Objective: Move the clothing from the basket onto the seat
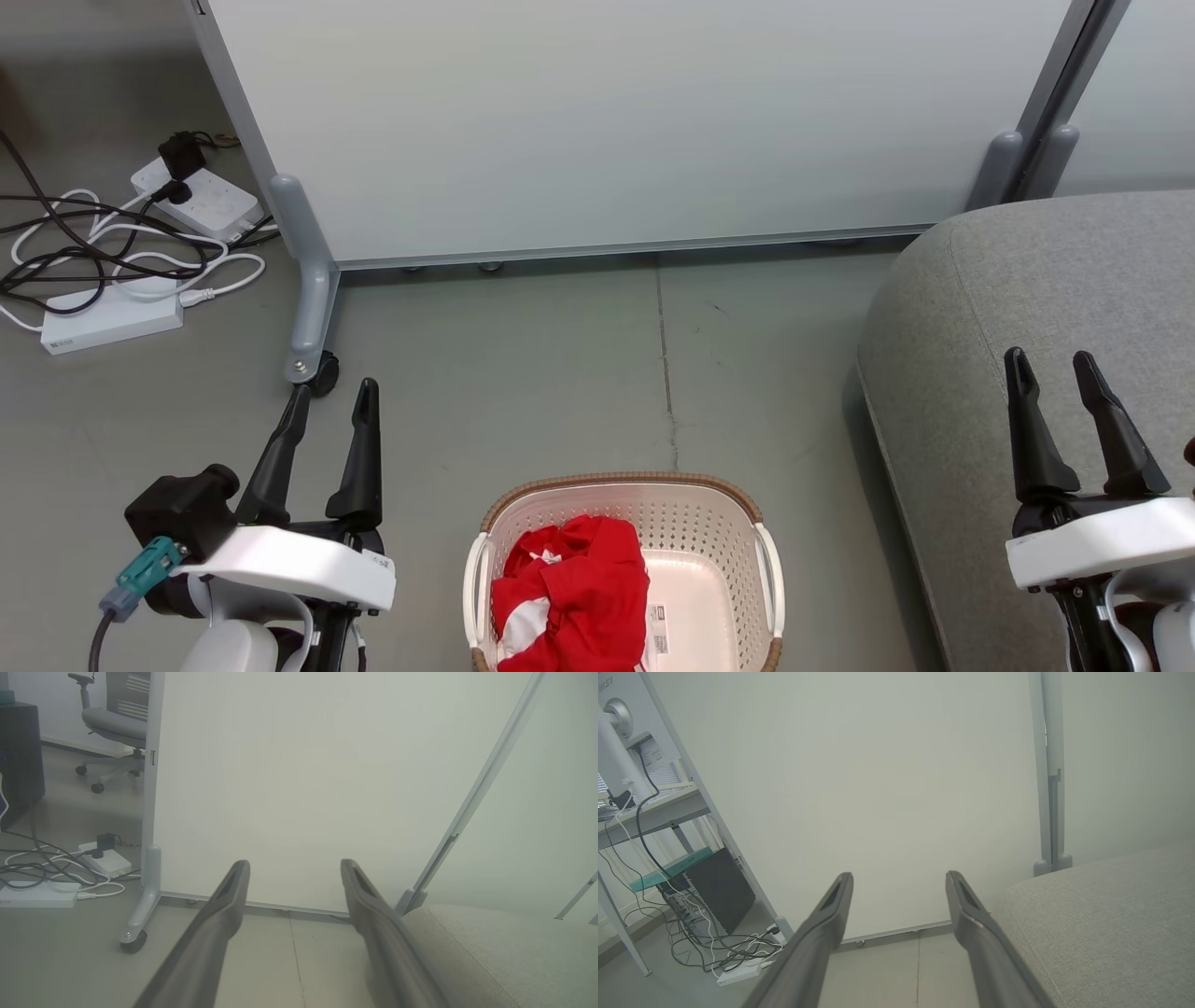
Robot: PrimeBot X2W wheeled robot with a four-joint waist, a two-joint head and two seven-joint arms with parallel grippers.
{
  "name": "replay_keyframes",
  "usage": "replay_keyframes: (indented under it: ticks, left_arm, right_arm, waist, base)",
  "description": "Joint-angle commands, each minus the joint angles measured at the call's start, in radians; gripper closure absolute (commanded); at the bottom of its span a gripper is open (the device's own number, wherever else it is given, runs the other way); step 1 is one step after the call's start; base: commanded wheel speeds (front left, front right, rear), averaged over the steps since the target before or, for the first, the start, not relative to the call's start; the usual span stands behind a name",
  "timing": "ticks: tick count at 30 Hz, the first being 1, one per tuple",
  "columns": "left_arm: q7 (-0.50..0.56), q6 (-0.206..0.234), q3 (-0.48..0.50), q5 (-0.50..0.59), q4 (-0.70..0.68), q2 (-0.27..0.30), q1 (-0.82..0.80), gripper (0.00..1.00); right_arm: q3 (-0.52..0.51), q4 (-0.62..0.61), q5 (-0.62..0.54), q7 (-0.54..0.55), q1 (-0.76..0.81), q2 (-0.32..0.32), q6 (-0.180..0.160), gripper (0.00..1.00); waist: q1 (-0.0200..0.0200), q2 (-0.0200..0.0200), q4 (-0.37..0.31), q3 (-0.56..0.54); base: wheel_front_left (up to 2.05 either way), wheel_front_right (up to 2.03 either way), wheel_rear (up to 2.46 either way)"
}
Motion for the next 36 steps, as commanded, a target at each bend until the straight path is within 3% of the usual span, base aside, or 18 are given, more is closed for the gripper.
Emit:
replay_keyframes:
  ticks: [1, 12, 36]
  left_arm:
    - [0.002, 0.006, 0.0, 0.029, -0.008, 0.007, -0.012, 0.0]
    - [0.008, 0.043, 0.005, 0.137, 0.0, 0.014, 0.004, 0.0]
    - [0.028, 0.101, -0.002, 0.329, 0.033, 0.032, 0.035, 0.0]
  right_arm:
    - [0.002, -0.005, -0.03, -0.012, -0.014, -0.006, 0.005, 0.0]
    - [0.011, 0.034, -0.127, -0.056, -0.006, 0.017, 0.005, 0.0]
    - [0.027, 0.236, -0.284, -0.14, -0.006, 0.041, 0.006, 0.0]
  waist:
    - [0.0, -0.0001, 0.0, 0.0]
    - [0.0, -0.0001, 0.0, 0.003]
    - [0.0, -0.0001, 0.016, -0.004]
  base:
    - [0.0, 0.0, 0.0]
    - [0.0, 0.0, 0.0]
    - [0.0, 0.0, 0.0]
